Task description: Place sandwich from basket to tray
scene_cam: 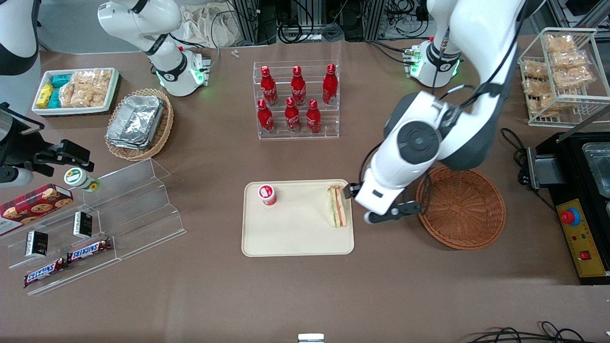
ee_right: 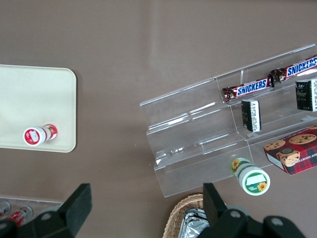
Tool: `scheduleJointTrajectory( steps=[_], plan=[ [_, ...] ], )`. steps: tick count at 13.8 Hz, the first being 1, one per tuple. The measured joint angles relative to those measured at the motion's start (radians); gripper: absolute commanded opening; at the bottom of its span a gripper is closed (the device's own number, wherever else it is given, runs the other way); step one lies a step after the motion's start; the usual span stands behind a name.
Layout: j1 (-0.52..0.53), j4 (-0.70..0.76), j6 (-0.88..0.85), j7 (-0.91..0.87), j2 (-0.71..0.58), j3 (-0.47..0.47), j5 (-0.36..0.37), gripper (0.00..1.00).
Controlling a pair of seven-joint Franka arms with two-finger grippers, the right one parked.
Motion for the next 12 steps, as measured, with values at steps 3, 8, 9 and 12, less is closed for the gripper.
scheduleJointTrajectory(
  steps=[3,8,9,12],
  plan=[
    [0.054,-0.061,-0.065,0.000,-0.133,0.001,0.009,1.00],
    [0.168,-0.278,-0.065,0.143,-0.372,0.005,0.009,1.00],
    [0.198,-0.311,-0.065,0.185,-0.407,0.006,0.005,1.00],
    [0.298,-0.384,-0.065,0.341,-0.478,0.010,-0.030,1.00]
  ],
)
